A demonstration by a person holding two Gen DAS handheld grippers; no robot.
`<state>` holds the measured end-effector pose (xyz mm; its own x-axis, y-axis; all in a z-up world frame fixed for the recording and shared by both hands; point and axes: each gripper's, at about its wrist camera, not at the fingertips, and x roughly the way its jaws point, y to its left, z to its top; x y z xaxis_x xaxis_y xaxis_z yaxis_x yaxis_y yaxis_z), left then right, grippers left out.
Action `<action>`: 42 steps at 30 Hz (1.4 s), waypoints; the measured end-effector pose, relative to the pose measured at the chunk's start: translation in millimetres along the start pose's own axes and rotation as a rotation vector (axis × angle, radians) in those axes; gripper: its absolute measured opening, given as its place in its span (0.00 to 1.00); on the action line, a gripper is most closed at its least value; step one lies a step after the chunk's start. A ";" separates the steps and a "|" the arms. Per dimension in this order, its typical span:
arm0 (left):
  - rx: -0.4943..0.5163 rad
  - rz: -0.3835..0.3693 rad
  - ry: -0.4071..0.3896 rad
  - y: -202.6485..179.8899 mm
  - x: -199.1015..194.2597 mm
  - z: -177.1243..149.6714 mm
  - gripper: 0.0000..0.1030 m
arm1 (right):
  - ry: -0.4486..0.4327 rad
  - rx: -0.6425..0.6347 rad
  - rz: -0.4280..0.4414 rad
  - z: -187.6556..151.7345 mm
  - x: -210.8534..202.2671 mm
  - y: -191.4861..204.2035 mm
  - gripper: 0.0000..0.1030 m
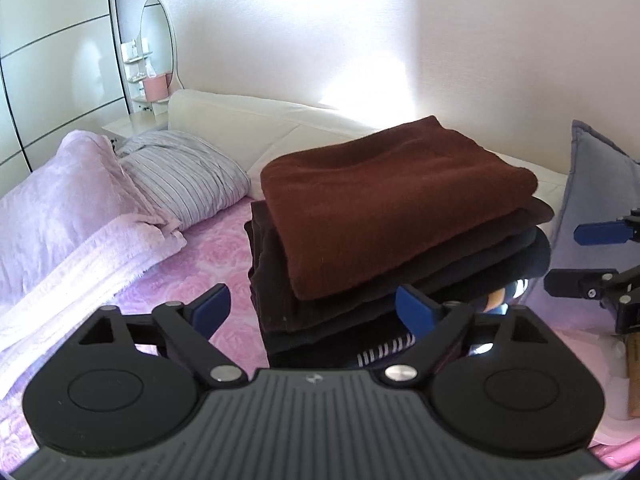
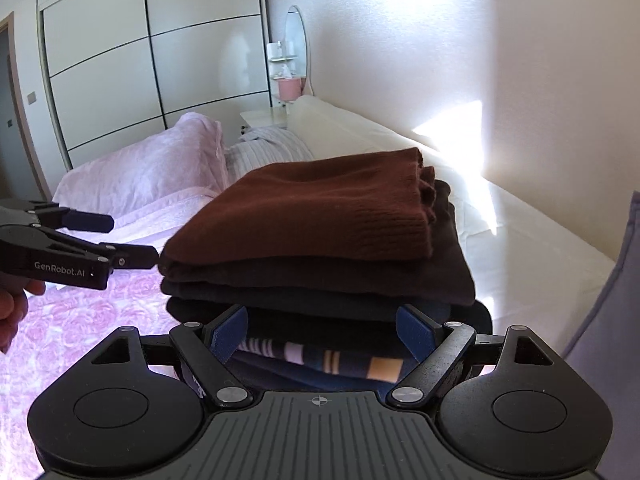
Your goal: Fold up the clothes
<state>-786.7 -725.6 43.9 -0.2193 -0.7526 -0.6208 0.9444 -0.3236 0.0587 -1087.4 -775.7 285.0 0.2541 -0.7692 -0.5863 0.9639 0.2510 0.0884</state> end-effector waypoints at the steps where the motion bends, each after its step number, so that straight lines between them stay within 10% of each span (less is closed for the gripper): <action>1: 0.004 -0.001 0.000 0.5 -1.9 -2.5 0.90 | 0.004 0.002 -0.004 -1.1 -1.1 3.4 0.82; 42: -0.154 -0.039 0.088 -9.8 -75.3 -101.6 0.98 | 0.160 0.160 -0.121 -73.7 -63.4 74.4 0.82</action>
<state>-754.6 -607.6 10.6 -0.2404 -0.6861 -0.6867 0.9634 -0.2549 -0.0826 -1037.7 -665.0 269.4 0.1327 -0.6818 -0.7194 0.9901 0.0572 0.1284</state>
